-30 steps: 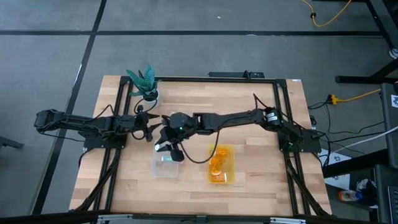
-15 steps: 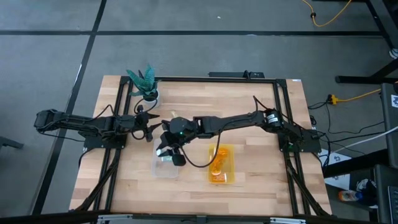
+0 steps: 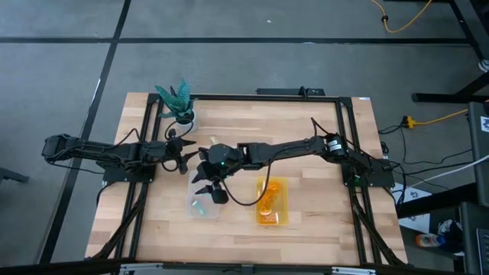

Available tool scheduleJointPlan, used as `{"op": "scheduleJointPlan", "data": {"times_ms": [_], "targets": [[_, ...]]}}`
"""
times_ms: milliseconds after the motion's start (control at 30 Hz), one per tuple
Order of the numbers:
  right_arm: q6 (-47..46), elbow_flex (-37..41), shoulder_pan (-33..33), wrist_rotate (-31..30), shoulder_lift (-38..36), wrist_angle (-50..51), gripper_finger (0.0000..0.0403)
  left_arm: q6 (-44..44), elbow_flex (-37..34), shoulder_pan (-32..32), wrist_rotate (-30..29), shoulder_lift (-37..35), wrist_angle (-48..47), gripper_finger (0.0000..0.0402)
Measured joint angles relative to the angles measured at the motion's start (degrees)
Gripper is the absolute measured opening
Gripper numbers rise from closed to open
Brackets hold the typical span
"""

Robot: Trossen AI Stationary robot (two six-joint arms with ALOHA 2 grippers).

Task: Pick and place medicine bottles into bin by pill shape (circle, oval)
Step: Put the top yellow pill bottle into the transparent bin

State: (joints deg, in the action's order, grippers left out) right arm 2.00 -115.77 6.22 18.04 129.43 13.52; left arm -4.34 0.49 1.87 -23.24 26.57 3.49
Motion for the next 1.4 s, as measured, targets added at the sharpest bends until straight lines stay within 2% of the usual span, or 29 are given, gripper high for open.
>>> {"op": "scheduleJointPlan", "data": {"times_ms": [200, 333, 567, 667, 800, 867, 967, 1067, 1167, 1400], "targets": [[0.0, 0.0, 0.0, -1.2, 0.0, 0.0, 0.0206, 0.0, 0.0, 0.0, 0.0, 0.0, 0.0, 0.019], [-0.2, 0.0, 0.0, -6.4, 0.0, 1.3, 0.0206, 0.0, 0.0, 0.0, 0.0, 0.0, 0.0, 0.019], [-0.6, 0.0, -0.5, -22.5, 0.0, 4.9, 0.0206, 0.0, 0.0, 0.0, 0.2, 0.0, 0.0, 0.019], [-3.8, -0.8, -1.1, -30.1, 0.0, 8.2, 0.0206, 0.0, 0.0, 0.0, 0.2, 0.0, 0.0, 0.019], [-9.9, -1.9, -3.0, -44.2, -0.2, 15.8, 0.0206, 0.0, 0.0, 0.0, 0.2, 0.0, 0.0, 0.019], [-12.5, -1.8, -4.4, -48.0, -0.2, 20.0, 0.0206, 0.0, 0.0, 0.0, 0.2, 0.0, 0.0, 0.019], [-17.1, -1.1, -7.2, -45.9, -0.2, 22.2, 0.0206, 0.0, 0.0, 0.0, 0.2, 0.0, 0.0, 0.019], [-20.2, 0.5, -10.0, -37.9, -0.1, 22.1, 0.0206, 0.0, 0.0, 0.0, 0.2, 0.0, 0.0, 0.019], [-21.0, 3.5, -12.1, -32.6, -0.1, 16.6, 0.0206, 0.0, 0.0, 0.0, 0.2, 0.0, 0.0, 0.019], [-20.9, 13.2, -14.3, -31.9, -0.1, 2.6, 0.0206, 0.0, 0.0, 0.0, 0.2, 0.0, 0.0, 0.019]]}}
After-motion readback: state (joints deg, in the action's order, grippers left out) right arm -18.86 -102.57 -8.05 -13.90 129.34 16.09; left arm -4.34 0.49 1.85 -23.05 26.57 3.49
